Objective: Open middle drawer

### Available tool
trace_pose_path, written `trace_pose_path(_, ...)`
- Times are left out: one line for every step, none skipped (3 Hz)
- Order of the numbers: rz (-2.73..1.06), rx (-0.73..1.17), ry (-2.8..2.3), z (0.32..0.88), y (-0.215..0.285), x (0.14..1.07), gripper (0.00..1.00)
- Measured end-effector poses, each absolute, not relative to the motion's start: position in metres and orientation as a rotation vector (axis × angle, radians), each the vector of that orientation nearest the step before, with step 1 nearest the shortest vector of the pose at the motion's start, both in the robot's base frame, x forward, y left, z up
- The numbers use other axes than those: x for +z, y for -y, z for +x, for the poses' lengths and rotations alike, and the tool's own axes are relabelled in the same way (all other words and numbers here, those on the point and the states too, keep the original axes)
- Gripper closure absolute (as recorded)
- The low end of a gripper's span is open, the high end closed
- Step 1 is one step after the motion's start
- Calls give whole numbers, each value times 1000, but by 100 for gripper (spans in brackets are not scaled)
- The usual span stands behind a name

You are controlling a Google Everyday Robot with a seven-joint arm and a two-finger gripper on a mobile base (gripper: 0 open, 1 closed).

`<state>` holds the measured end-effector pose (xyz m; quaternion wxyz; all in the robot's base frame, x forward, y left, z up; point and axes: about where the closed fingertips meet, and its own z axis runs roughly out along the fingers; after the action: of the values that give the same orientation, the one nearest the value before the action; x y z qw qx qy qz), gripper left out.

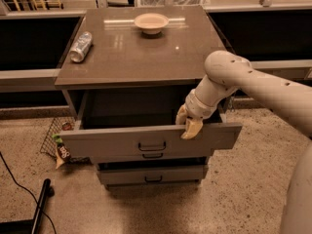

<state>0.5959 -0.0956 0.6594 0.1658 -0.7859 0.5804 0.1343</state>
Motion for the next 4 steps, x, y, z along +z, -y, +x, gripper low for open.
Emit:
trace_pose_path(-2238,382,-1653,596,96,659,11)
trace_pose_path(-2247,443,-1712,562,90,659,15)
trace_pose_path(-2263,517,-1772,522,81,660,38)
trace_pose_path(-2275,584,-1820,495,76,658,61)
